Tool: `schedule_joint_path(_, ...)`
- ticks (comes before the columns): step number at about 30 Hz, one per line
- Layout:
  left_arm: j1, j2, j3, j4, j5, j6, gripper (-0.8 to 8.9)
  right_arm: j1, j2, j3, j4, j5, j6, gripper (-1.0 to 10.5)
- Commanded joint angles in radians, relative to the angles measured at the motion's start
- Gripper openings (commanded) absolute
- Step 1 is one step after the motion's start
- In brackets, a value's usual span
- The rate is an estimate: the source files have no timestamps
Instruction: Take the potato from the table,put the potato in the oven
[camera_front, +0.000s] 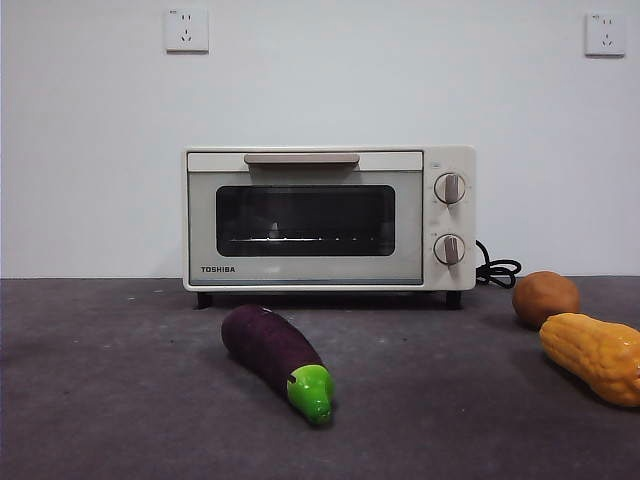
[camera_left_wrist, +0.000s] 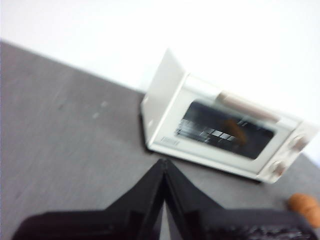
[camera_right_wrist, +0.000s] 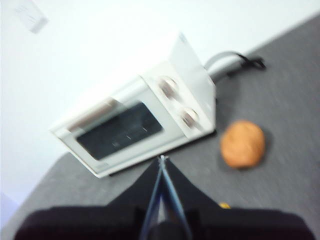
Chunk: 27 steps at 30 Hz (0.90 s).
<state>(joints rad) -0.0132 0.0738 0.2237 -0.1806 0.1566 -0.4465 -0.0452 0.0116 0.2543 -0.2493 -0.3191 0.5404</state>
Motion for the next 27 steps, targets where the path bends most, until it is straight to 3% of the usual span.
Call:
schedule_joint_path(1,0.003,0.026,0.076,0.009,0.022,-0.007,-0.06,0.000,-0.001,0.090,-0.036,-0.004,-0.001,0.0)
schedule_joint_path(3,0.003,0.053,0.131,0.009,0.035,-0.007,-0.06,0.000,0.005,0.153,-0.071,-0.005,-0.013,0.0)
schedule_joint_path(9,0.003,0.177,0.325,-0.058,0.049,0.002,-0.06,0.000,0.069,0.350,-0.237,-0.006,-0.146,0.0)
schedule_joint_path(16,0.003,0.403,0.572,-0.217,0.138,0.078,-0.06,0.000,0.229,0.577,-0.452,-0.007,-0.372,0.0)
schedule_joint_path(21,0.003,0.567,0.724,-0.305,0.146,0.134,-0.06,0.000,0.363,0.728,-0.554,-0.007,-0.403,0.0)
schedule_joint_path(27,0.003,0.750,0.850,-0.330,0.246,0.143,-0.06,0.000,0.512,0.858,-0.604,-0.007,-0.404,0.0)
